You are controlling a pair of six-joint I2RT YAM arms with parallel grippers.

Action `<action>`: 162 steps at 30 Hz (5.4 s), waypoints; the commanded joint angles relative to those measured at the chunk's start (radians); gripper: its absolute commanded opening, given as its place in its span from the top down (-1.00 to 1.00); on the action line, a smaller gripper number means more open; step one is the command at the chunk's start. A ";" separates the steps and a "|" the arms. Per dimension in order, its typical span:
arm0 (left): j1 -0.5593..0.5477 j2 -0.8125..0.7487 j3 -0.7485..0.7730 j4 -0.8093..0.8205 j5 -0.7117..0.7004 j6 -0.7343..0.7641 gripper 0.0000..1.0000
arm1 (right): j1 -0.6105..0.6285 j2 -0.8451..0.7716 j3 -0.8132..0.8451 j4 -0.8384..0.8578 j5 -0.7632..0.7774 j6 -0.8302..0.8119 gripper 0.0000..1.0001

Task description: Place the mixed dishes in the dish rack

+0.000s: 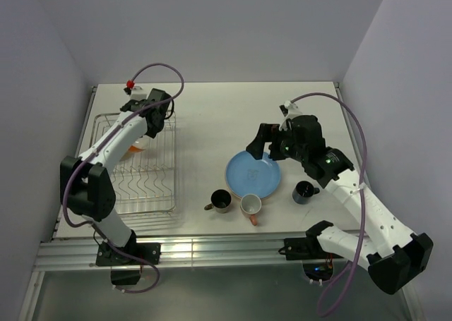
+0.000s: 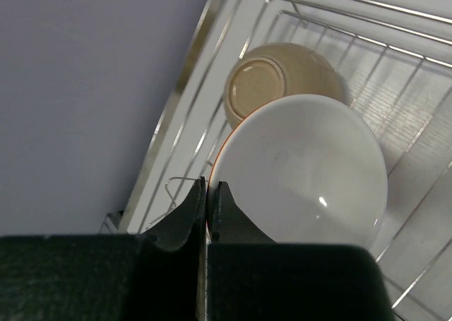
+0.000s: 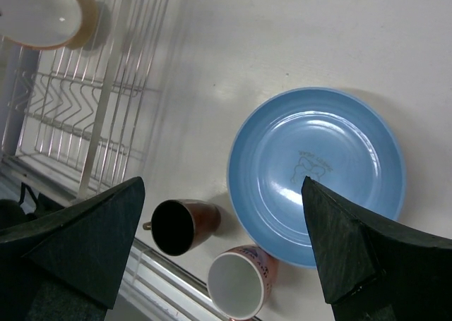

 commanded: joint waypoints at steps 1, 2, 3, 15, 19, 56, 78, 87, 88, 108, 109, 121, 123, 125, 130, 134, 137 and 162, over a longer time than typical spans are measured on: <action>-0.001 -0.029 0.031 0.008 0.043 -0.007 1.00 | -0.005 0.010 -0.030 0.081 -0.096 -0.045 -0.99; -0.001 -0.078 0.023 0.046 0.090 0.000 1.00 | -0.005 0.025 -0.030 0.097 -0.124 -0.049 -0.99; -0.002 -0.103 0.014 0.057 0.136 0.003 1.00 | -0.005 0.037 -0.027 0.098 -0.145 -0.046 -0.99; -0.093 -0.560 -0.201 0.318 0.771 -0.014 1.00 | 0.047 0.235 0.109 0.154 -0.370 0.087 -0.99; -0.237 -0.579 -0.207 0.336 0.716 -0.056 1.00 | 0.129 0.295 0.233 0.051 -0.261 0.086 -0.99; -0.673 -0.302 0.074 0.226 0.414 -0.183 0.24 | 0.193 0.326 0.249 -0.017 0.055 0.081 1.00; -0.596 -0.528 -0.202 0.552 0.854 -0.465 -0.97 | -0.107 0.217 -0.097 0.483 -0.693 0.362 1.00; -0.587 -0.471 -0.208 0.580 0.871 -0.576 -0.98 | -0.132 0.191 -0.145 0.644 -0.816 0.483 1.00; -0.584 -0.465 -0.208 0.582 0.877 -0.583 -0.98 | -0.132 0.191 -0.150 0.669 -0.824 0.518 1.00; -0.507 -0.585 -0.402 0.876 1.132 -0.715 -0.71 | -0.146 0.240 -0.220 0.913 -0.871 0.624 1.00; -0.507 -0.586 -0.400 0.871 1.127 -0.714 -0.61 | -0.147 0.241 -0.224 0.913 -0.871 0.621 1.00; -0.509 -0.533 -0.386 0.924 1.161 -0.717 -0.17 | -0.146 0.235 -0.167 0.769 -0.821 0.515 1.00; -0.507 -0.526 -0.385 0.924 1.156 -0.714 0.06 | -0.146 0.231 -0.161 0.749 -0.814 0.488 1.00; -0.507 -0.523 -0.386 0.919 1.155 -0.711 0.38 | -0.146 0.221 -0.156 0.723 -0.801 0.471 1.00; -0.507 -0.516 -0.403 0.934 1.155 -0.717 1.00 | -0.144 0.198 -0.141 0.684 -0.782 0.439 0.95; -0.507 -0.506 -0.408 0.944 1.149 -0.715 1.00 | -0.144 0.168 -0.113 0.637 -0.750 0.397 0.44; -0.507 -0.513 -0.423 0.957 1.147 -0.717 1.00 | -0.144 0.169 -0.095 0.608 -0.750 0.377 0.13; -0.414 -0.658 -0.409 0.714 1.038 -0.623 1.00 | -0.183 0.151 -0.121 0.540 -0.687 0.325 -0.95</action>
